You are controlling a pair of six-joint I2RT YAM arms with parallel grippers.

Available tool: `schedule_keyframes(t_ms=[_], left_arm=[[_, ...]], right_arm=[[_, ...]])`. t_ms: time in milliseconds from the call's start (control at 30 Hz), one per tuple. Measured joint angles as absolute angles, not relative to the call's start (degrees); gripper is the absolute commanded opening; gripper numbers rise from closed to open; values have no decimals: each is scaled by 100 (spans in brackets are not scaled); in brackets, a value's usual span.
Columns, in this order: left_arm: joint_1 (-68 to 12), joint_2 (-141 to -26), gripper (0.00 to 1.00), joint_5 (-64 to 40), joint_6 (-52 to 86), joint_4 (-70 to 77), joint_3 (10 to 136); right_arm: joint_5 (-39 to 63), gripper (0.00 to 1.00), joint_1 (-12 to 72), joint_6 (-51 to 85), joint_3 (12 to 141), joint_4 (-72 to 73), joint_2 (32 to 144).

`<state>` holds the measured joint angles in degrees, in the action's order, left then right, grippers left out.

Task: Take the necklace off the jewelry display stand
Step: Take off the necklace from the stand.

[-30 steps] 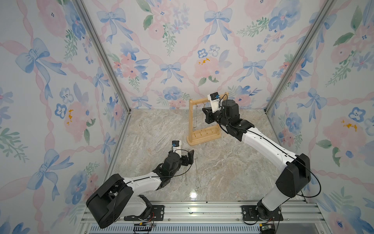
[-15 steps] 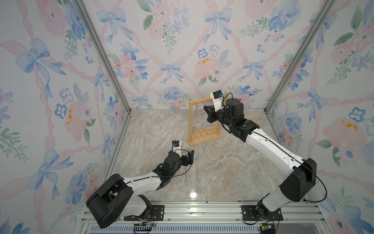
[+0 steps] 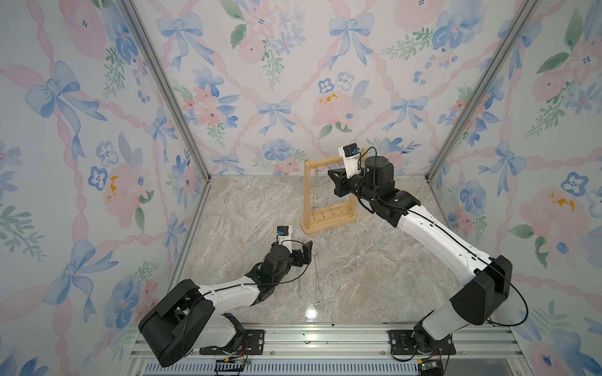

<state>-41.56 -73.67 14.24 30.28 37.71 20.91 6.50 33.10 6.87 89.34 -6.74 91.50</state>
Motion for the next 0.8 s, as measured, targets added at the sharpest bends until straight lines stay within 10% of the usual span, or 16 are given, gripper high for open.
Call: schedule_keyframes(t_ms=[800], left_arm=[[-4156,-7367,98,1424,3028,3771,2091]], right_arm=[[991,0,3162,1308,9083,-491,9148]])
